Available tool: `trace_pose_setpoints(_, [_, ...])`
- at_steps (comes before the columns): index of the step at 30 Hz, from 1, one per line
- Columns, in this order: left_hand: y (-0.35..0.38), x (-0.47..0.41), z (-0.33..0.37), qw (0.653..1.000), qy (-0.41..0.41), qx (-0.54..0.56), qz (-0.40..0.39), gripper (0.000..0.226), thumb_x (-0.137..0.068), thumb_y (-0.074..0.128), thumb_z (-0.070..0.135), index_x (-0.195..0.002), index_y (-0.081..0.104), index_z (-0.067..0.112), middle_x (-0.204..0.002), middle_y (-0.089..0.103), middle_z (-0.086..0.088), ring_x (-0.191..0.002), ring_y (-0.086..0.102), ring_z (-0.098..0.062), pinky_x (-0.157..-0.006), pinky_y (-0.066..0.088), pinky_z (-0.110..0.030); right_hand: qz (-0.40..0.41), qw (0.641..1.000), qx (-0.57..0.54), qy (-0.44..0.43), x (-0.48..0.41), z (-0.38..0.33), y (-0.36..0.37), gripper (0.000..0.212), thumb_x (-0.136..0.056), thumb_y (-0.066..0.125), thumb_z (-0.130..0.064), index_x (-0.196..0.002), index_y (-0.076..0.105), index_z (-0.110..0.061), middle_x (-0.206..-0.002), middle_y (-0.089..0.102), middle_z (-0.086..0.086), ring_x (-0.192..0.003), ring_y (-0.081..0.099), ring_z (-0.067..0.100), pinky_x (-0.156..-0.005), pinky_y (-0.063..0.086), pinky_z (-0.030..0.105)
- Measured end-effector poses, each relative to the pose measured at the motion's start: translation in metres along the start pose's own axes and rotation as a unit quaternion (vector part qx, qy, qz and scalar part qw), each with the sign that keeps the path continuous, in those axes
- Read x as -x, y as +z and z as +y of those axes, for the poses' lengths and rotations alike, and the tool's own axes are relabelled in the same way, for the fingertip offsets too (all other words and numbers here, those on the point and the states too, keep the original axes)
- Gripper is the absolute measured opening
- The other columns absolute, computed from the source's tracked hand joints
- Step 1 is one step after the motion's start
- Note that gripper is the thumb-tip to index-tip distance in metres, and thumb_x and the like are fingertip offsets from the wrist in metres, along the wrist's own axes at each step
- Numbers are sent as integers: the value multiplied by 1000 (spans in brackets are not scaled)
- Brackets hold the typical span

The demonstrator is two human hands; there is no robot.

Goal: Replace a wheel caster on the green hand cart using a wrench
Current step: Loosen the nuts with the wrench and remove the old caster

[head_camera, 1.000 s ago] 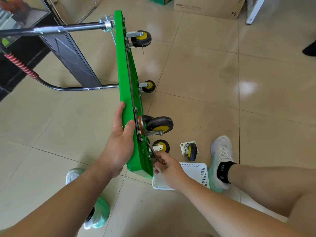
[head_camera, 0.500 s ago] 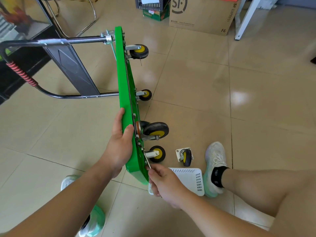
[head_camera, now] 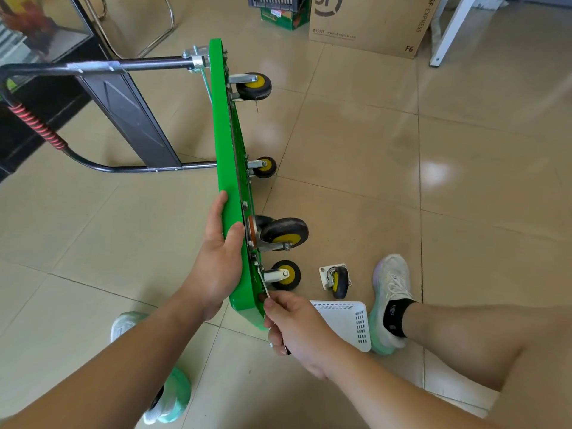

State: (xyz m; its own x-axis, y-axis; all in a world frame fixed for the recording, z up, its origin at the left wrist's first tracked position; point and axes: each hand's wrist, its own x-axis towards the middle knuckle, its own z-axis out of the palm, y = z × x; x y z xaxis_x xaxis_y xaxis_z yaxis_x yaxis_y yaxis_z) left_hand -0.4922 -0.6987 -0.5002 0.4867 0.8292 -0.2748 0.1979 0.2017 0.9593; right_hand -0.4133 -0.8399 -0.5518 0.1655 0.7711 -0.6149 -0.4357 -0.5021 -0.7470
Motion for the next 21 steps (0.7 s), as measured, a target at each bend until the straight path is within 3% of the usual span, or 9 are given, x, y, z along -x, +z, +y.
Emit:
trace_pose_setpoints(5, [-1,0,1,1000,-2,7,-1,53,-108,38,34,-120,31,84,-144,57,11,-125,62,-25,-104,51,-56,17,998,64,3,-7,4,-10,22,-107,44,-17,-120,62,-20,-81,55,1,-45,40,8,-46,33,22])
trace_pose_setpoints(10, [0,1,2,1000,-6,11,-4,54,-108,38,34,-118,29,87,-146,55,11,-127,61,-26,-105,50,-56,37,987,159,-4,-13,3,-22,24,-106,46,-18,-122,63,-24,-82,59,-5,-58,47,6,-54,39,18])
trace_pose_setpoints(21, [-1,2,3,1000,-4,0,2,51,-102,40,40,-121,28,85,-144,56,12,-125,61,-24,-104,51,-55,-5,998,54,-12,5,3,-9,21,-108,44,-17,-118,62,-14,-82,52,3,-45,41,12,-48,34,24])
